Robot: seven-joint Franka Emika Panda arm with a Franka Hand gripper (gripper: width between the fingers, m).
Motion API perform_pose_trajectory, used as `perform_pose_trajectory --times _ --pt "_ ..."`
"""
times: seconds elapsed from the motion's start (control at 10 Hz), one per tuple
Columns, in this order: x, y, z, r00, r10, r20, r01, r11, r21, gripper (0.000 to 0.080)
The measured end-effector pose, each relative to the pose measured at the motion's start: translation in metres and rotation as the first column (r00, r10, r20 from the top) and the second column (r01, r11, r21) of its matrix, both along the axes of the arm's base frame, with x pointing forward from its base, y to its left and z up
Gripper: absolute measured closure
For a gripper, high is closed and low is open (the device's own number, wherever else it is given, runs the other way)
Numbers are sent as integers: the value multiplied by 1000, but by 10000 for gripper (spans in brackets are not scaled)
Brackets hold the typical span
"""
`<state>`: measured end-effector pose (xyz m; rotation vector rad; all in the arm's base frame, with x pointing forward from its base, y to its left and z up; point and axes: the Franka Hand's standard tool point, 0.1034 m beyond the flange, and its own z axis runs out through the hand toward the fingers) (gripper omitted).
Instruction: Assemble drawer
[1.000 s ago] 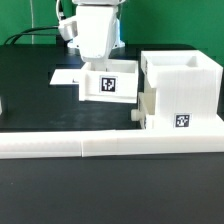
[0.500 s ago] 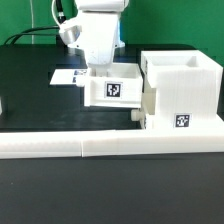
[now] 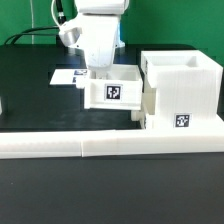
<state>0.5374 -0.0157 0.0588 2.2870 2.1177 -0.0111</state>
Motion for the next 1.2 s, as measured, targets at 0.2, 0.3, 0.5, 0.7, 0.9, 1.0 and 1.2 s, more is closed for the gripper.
perform_pose_trajectory --times 0.2,0.3,0.5,0.7,0.9,1.0,1.2 --pt "0 -1 -1 1000 2 -2 -2 1000 0 757" --pt "0 -1 -2 1000 2 -3 -2 1000 0 757" --pt "5 6 -1 999 -9 46 8 1000 6 757" --pt "5 4 -1 998 -14 60 13 1000 8 757" --pt "5 4 -2 998 -14 63 13 1000 9 757" --pt "5 4 -2 998 -14 63 13 1000 9 757" --pt "5 4 -2 998 -14 63 14 1000 9 757"
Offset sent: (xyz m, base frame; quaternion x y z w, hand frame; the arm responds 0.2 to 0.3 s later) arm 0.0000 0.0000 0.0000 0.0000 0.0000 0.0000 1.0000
